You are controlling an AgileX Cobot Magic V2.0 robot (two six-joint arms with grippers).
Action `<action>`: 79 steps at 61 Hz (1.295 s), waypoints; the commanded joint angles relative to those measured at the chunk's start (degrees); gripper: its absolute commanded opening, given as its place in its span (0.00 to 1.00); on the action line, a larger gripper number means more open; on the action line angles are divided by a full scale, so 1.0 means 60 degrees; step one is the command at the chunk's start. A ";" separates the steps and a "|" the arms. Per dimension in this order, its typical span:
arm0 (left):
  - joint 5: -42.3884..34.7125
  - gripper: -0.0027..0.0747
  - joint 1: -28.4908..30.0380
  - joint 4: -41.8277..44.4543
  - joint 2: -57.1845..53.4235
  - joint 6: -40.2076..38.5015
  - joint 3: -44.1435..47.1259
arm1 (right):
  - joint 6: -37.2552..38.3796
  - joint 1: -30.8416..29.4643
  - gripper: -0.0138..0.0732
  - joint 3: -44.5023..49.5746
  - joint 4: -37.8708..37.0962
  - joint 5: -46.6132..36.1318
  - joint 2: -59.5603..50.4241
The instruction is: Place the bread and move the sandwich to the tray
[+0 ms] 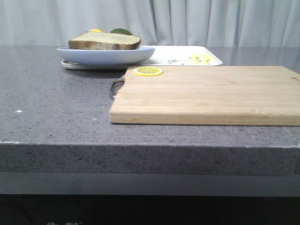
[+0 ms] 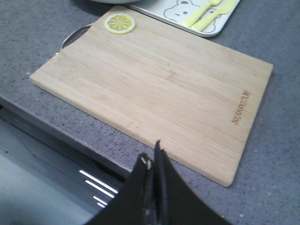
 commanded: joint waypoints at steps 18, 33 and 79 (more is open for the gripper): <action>-0.0876 0.01 -0.0008 -0.0003 -0.0212 -0.0099 0.0071 | -0.0002 -0.3073 0.02 0.3799 -0.0057 -0.5431 -0.2905; -0.0876 0.01 -0.0008 -0.0003 -0.0212 -0.0099 0.0071 | -0.0002 -0.4045 0.02 0.6340 0.0122 -0.7848 -0.4289; -0.0876 0.01 -0.0008 -0.0003 -0.0193 -0.0099 0.0071 | -0.0002 -0.4436 0.02 0.7578 0.0354 -0.8378 -0.4997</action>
